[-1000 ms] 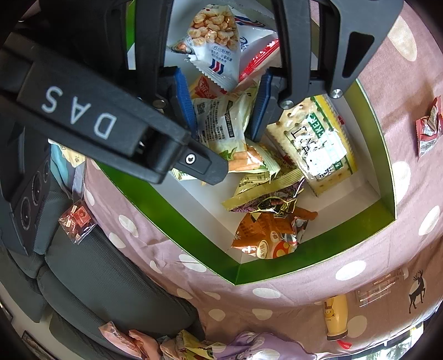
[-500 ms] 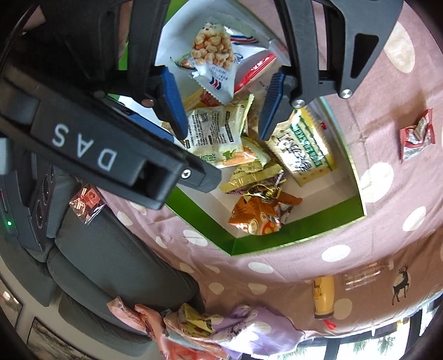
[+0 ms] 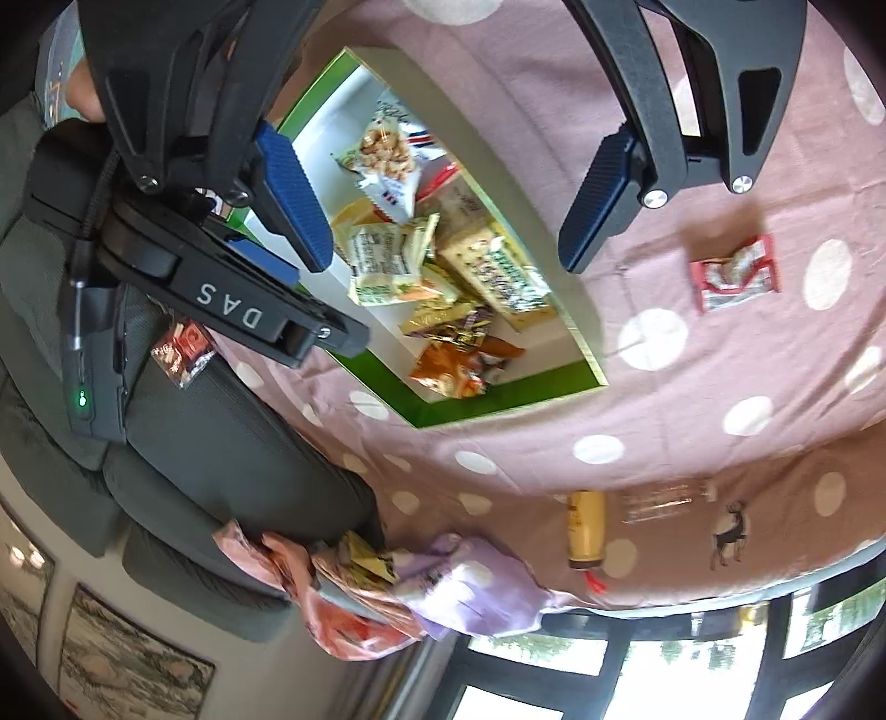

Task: Organize snacks
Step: 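Move the right gripper to the red-and-white wrapper on the bed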

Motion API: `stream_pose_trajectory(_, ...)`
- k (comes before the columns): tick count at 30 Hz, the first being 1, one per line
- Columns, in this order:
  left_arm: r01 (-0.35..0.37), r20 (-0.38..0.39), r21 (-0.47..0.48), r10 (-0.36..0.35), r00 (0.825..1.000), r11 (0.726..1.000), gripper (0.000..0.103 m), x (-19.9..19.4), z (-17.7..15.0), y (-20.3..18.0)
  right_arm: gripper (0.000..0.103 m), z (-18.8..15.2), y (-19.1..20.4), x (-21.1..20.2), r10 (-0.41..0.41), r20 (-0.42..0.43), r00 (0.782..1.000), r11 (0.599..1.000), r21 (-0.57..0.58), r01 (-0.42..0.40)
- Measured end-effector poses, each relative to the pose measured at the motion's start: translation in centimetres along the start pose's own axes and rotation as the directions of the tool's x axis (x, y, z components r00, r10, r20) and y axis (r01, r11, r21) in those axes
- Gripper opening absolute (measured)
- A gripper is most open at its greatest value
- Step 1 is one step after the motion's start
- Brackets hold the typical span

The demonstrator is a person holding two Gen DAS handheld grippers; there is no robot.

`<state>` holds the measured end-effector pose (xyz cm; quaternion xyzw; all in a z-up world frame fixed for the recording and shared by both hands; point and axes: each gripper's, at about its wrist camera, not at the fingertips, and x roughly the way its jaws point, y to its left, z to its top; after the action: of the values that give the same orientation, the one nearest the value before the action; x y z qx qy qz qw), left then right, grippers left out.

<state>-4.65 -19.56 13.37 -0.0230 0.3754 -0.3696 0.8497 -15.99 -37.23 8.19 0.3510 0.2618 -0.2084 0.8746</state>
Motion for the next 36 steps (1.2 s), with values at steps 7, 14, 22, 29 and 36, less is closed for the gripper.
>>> stream_pose_trajectory(7, -0.155, 0.054, -0.107, 0.161, 0.985, 0.982, 0.089, -5.3, -1.9, 5.6, 0.085, -0.8, 2.3, -0.5, 0.007, 0.017, 1.0, 0.997, -0.071, -0.005)
stream_pose_trajectory(14, -0.222, 0.097, -0.306, 0.262, 0.96, 0.926, 0.099, -9.0, -4.9, 12.7, 0.09, -2.7, 6.4, -0.5, 0.036, 0.016, 0.999, 0.978, -0.205, -0.032)
stream_pose_trajectory(22, -0.363, 0.025, -0.444, 0.416, 0.909, 0.819, 0.099, -10.7, -6.2, 18.6, 0.09, -6.1, 12.2, 0.8, 0.142, -0.113, 0.983, 0.916, -0.361, -0.174)
stream_pose_trajectory(29, -0.38, -0.069, -0.532, 0.409, 0.91, 0.756, 0.099, -10.1, -7.5, 22.0, 0.09, -9.0, 20.1, 6.5, 0.069, -0.329, 0.942, 0.818, -0.521, -0.242)
stream_pose_trajectory(36, -0.386, -0.098, -0.59, 0.411, 0.906, 0.71, 0.099, -10.8, -8.2, 23.6, 0.09, -10.1, 23.2, 15.6, -0.165, -0.353, 0.921, 0.75, -0.651, -0.115)
